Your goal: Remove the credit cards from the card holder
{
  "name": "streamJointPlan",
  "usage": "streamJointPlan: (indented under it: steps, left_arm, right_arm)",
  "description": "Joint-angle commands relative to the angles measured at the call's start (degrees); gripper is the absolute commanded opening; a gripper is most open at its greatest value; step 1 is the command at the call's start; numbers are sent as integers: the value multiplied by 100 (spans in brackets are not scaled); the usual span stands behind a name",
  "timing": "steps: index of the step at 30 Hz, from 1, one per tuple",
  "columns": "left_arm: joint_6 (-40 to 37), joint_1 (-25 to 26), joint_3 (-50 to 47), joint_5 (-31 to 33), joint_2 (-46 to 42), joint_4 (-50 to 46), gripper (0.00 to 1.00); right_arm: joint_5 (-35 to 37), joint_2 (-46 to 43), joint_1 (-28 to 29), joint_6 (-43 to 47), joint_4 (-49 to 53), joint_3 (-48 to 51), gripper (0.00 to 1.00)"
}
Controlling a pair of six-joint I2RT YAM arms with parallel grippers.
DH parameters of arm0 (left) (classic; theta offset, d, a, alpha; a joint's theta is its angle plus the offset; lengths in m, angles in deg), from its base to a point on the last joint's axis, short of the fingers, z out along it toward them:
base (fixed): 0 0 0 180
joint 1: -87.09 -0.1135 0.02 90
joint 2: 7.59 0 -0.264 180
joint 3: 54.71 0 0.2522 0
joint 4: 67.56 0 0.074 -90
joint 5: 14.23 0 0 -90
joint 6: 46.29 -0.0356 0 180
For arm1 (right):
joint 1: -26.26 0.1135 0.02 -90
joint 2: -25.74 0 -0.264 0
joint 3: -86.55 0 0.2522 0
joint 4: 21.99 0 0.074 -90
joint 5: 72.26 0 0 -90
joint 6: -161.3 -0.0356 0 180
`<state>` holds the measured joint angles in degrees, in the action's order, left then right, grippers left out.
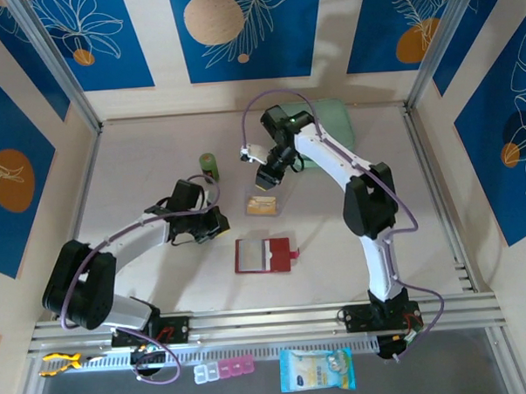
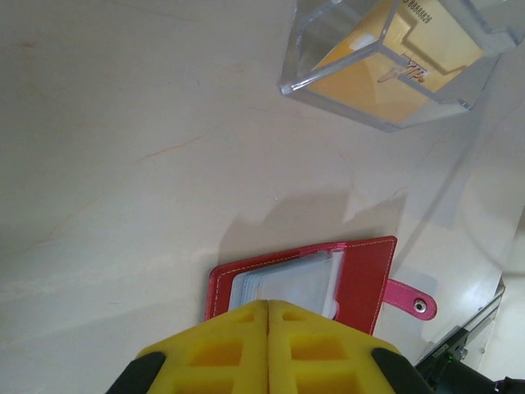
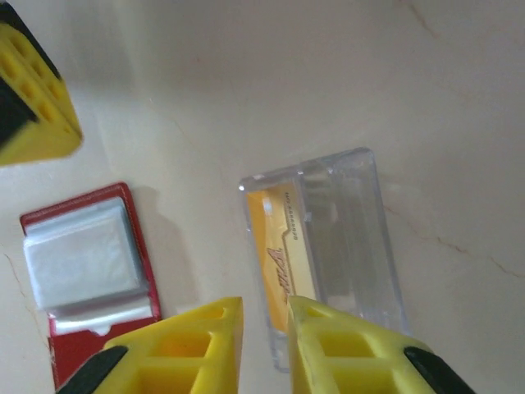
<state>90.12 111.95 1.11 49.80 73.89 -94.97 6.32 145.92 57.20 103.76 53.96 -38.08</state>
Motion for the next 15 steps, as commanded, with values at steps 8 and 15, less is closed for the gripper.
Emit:
streamJointPlan:
  steps: [8,15]
  left_arm:
    - [38,191,-147,-172,88,446,5]
    - [65,519,-435,30,-16,468,5]
  right_arm:
    - [-290,-1571,426,-3934,-2982,3012,18]
    - [-30,-2262,901,-5800,-3936,4524,17]
